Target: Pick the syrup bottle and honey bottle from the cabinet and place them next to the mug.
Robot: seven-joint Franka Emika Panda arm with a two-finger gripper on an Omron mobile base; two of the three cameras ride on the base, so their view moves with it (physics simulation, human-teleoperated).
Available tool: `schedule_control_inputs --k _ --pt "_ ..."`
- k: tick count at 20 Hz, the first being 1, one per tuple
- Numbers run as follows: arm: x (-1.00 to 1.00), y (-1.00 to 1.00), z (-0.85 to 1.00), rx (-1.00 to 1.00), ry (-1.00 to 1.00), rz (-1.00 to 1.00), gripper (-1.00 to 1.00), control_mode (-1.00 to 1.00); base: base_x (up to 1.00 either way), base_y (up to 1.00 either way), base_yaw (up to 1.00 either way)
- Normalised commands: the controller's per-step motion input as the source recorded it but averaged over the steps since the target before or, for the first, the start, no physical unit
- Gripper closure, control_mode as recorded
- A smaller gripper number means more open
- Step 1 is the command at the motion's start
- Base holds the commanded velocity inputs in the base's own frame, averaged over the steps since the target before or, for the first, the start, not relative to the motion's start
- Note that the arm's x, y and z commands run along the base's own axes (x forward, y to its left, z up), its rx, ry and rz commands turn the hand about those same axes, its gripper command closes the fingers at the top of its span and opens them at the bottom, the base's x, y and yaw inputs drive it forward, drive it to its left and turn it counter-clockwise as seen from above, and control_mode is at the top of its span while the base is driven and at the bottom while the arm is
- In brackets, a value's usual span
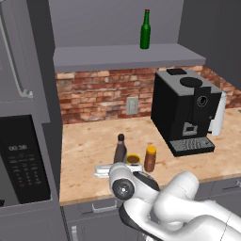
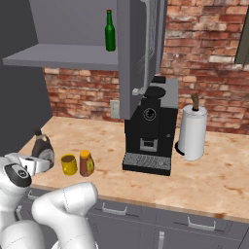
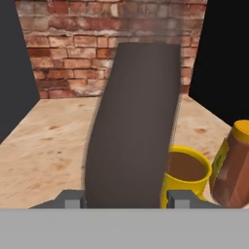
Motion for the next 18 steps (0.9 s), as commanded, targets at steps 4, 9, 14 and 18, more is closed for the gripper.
schedule_control_inputs --k 4,9,14,18 --pt "0.26 0.0 -0.29 0.0 0.07 0.0 1.0 -1.0 0.0 0.0 0.0" --pt "0.37 0.0 -0.43 0.0 0.11 0.0 1.0 -1.0 0.0 0.0 0.0" --pt "0.14 0.0 -0.29 0.0 0.0 0.0 1.0 -1.0 0.0 0.0 0.0" --pt "0.1 0.0 -0.12 0.0 -0.04 0.0 1.0 -1.0 0.0 0.0 0.0"
